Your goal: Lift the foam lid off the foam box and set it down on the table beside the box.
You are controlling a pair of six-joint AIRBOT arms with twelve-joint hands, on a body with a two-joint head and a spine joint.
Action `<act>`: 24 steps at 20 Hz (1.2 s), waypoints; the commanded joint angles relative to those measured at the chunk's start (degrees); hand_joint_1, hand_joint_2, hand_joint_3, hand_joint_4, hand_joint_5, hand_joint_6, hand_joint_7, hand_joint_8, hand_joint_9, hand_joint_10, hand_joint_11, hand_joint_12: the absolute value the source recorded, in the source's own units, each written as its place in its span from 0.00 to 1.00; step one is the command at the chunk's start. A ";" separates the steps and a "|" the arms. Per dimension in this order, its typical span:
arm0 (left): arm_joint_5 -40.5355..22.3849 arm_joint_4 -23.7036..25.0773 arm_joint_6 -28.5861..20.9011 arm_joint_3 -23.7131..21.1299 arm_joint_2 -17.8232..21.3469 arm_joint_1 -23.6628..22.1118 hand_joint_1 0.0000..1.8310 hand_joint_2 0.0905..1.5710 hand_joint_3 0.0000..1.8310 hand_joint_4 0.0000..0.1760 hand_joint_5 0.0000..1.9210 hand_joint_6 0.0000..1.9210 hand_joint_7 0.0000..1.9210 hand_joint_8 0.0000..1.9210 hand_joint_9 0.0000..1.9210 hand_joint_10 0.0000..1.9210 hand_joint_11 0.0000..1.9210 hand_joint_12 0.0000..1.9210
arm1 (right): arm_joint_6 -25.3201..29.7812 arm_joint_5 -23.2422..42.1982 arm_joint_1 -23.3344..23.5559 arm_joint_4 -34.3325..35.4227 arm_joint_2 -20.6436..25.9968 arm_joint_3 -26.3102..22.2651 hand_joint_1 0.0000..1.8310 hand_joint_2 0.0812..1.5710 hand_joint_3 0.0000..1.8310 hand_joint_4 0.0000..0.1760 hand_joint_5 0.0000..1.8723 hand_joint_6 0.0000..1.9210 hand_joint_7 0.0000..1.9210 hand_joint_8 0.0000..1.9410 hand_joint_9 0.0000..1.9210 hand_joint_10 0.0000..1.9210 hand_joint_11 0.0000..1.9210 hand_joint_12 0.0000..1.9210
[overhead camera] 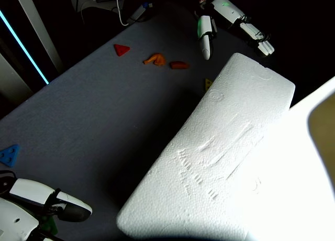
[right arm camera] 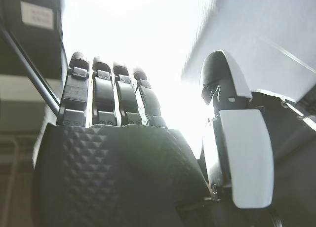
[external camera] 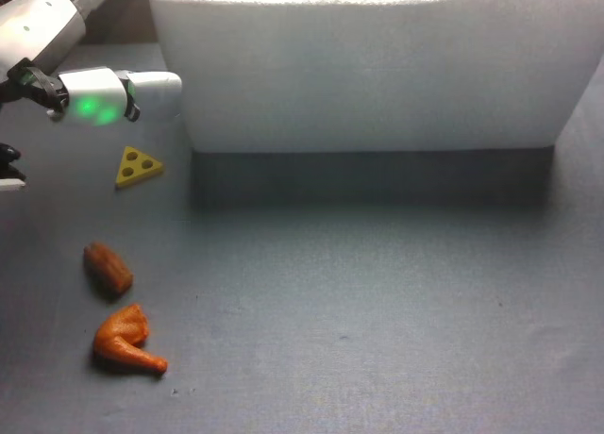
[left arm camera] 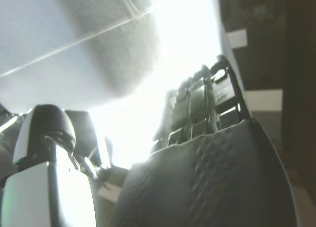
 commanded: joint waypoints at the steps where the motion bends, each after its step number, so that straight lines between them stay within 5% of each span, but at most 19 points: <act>1: -6.58 -0.80 -0.54 0.81 -0.01 -0.76 0.28 0.63 0.00 0.15 0.00 0.00 0.00 0.00 0.00 0.00 0.00 0.00 | 0.24 6.46 0.65 -0.85 0.60 0.65 0.28 0.78 0.00 0.00 0.00 0.00 0.00 0.00 0.00 0.00 0.00 0.00; 6: -5.94 -2.03 -1.96 2.71 -1.60 -1.06 0.28 0.63 0.00 0.11 0.00 0.00 0.00 0.00 0.00 0.00 0.00 0.00 | 1.61 5.09 1.71 -0.61 -1.03 2.54 0.28 0.77 0.00 0.00 0.00 0.00 0.00 0.00 0.00 0.00 0.00 0.00; 14: -4.56 -2.97 -3.61 4.91 -3.88 -1.51 0.22 0.59 0.00 0.27 0.00 0.00 0.00 0.00 0.00 0.00 0.00 0.00 | 4.57 3.57 2.66 -0.58 -3.13 5.01 0.28 0.68 0.00 0.00 0.00 0.00 0.00 0.00 0.00 0.00 0.00 0.00; 16: -4.36 -3.03 -3.76 5.24 -4.31 -1.57 0.16 0.60 0.00 0.15 0.00 0.00 0.00 0.00 0.00 0.00 0.00 0.00 | 5.57 3.39 2.67 -0.55 -3.52 5.59 0.23 0.67 0.00 0.00 0.00 0.00 0.00 0.00 0.00 0.00 0.01 0.01; 20: -3.86 -3.19 -4.44 6.18 -5.19 -1.82 0.14 0.60 0.00 0.11 0.00 0.00 0.00 0.00 0.00 0.00 0.00 0.00 | 6.18 2.75 3.12 -0.55 -4.34 6.47 0.23 0.66 0.00 0.00 0.00 0.00 0.00 0.00 0.00 0.00 0.00 0.00; 21: -3.64 -3.19 -4.51 6.35 -5.41 -1.92 0.15 0.60 0.00 0.25 0.00 0.00 0.00 0.00 0.00 0.00 0.00 0.00 | 6.35 2.66 3.30 -0.56 -4.49 6.65 0.23 0.67 0.00 0.00 0.00 0.00 0.00 0.00 0.00 0.00 0.00 0.00; 24: -3.41 -3.32 -4.89 6.90 -6.11 -2.14 0.15 0.60 0.00 0.22 0.00 0.00 0.00 0.00 0.00 0.00 0.00 0.00 | 6.76 2.49 3.56 -0.78 -4.71 6.96 0.23 0.68 0.00 0.00 0.00 0.00 0.00 0.00 0.00 0.00 0.00 0.00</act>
